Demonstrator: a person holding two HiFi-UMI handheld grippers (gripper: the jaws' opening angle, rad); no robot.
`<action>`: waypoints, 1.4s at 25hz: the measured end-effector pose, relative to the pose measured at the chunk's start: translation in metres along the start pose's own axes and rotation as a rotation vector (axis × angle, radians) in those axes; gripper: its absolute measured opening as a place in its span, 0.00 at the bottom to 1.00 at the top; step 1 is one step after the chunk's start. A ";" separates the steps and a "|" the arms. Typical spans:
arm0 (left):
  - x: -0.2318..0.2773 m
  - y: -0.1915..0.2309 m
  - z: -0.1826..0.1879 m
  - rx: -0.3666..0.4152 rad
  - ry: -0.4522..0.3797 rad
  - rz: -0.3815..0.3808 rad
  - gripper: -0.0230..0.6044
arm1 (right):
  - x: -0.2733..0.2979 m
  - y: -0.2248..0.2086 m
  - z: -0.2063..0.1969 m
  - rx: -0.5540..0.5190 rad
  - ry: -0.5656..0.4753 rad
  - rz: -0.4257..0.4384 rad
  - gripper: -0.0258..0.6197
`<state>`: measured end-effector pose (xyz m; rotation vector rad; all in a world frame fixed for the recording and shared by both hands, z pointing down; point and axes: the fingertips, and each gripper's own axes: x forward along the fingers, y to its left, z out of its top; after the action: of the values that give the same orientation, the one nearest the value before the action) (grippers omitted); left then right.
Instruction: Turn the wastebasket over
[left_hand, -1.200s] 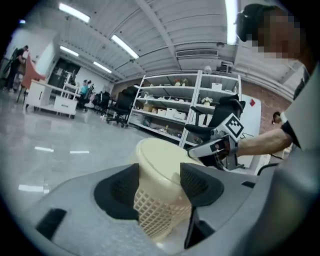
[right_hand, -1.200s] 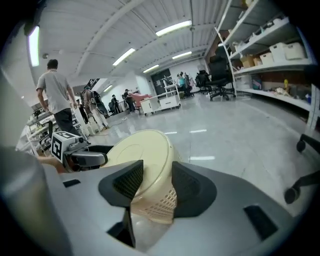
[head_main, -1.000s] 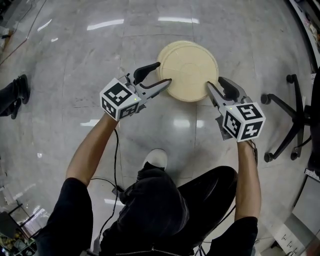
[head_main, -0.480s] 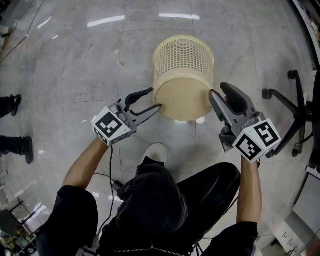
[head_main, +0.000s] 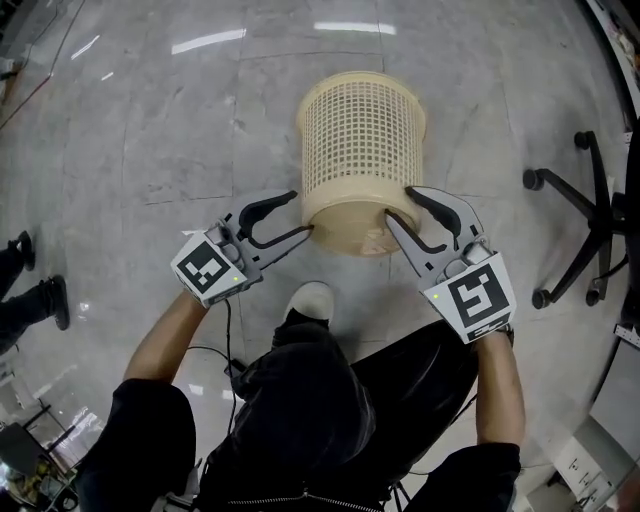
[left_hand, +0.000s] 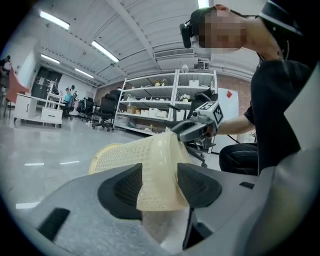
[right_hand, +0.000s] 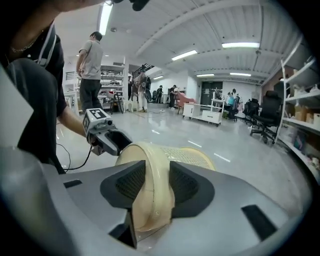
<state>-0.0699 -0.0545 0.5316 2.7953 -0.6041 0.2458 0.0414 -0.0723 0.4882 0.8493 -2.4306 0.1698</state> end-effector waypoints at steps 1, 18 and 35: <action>-0.001 0.000 0.004 -0.003 -0.001 0.000 0.39 | -0.001 0.004 -0.003 -0.006 0.004 0.007 0.28; 0.055 0.137 0.019 0.034 0.018 0.214 0.39 | 0.001 0.052 -0.095 0.007 0.203 0.127 0.24; 0.106 0.110 0.028 0.283 0.106 -0.081 0.12 | -0.004 -0.034 -0.076 0.183 0.070 -0.112 0.21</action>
<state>-0.0184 -0.1990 0.5528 3.0432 -0.4619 0.4940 0.0995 -0.0753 0.5478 1.0398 -2.3210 0.3771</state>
